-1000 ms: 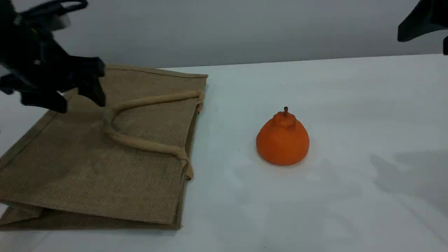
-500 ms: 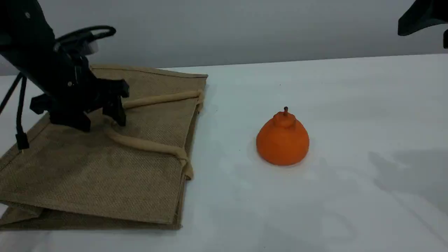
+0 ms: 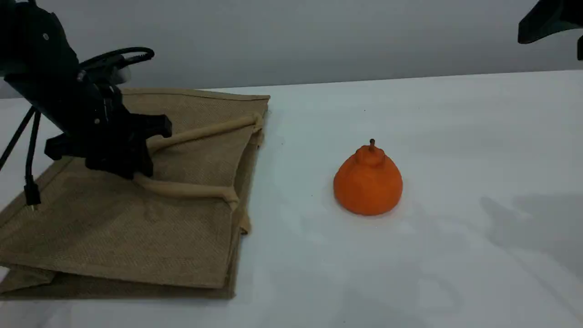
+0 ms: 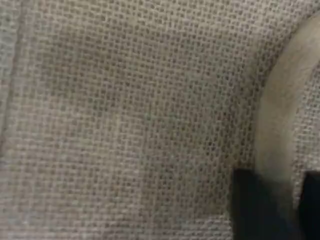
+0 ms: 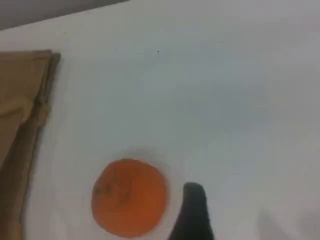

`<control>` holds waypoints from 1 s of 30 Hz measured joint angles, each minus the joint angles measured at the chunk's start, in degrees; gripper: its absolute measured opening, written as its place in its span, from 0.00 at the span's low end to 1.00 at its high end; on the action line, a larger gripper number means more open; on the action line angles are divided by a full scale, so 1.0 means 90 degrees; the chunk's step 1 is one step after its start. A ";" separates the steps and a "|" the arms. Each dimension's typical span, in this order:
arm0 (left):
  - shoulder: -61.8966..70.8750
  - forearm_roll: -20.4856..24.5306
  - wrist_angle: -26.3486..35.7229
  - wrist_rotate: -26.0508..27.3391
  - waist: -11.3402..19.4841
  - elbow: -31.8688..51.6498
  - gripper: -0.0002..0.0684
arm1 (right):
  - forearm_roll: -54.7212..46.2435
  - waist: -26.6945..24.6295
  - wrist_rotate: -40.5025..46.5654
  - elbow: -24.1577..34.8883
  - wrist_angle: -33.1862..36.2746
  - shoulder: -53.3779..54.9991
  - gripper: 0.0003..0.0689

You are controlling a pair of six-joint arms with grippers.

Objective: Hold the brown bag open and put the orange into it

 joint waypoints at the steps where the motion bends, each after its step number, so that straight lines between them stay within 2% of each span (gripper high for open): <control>1: 0.0000 0.0000 -0.0019 -0.0002 0.0000 0.0000 0.19 | 0.0000 0.0000 0.0000 0.0000 0.0000 0.0000 0.74; 2: 0.0000 0.0000 -0.0024 -0.0007 0.0000 0.0000 0.14 | 0.0000 0.0000 0.0000 0.0000 0.0000 0.0000 0.74; 9: -0.0421 0.0000 0.0247 0.0066 -0.0097 0.0000 0.13 | 0.0123 0.0000 -0.0129 -0.0004 0.0428 0.0000 0.74; 14: -0.1220 0.0006 0.0679 0.0361 -0.0311 0.0000 0.13 | 0.0734 0.0000 -0.0811 -0.0004 0.1011 0.0000 0.74; 18: -0.1972 0.0020 0.1115 0.0386 -0.0512 0.0000 0.13 | 0.1499 0.0271 -0.1571 -0.0004 0.1212 0.0000 0.74; 23: -0.2853 0.0020 0.1788 0.0524 -0.0695 0.0000 0.13 | 0.2341 0.0962 -0.2310 -0.0004 0.0549 0.0000 0.74; 30: -0.3965 0.0020 0.2571 0.0539 -0.0701 0.0000 0.13 | 0.2620 0.1800 -0.2677 -0.0004 -0.0313 0.0315 0.74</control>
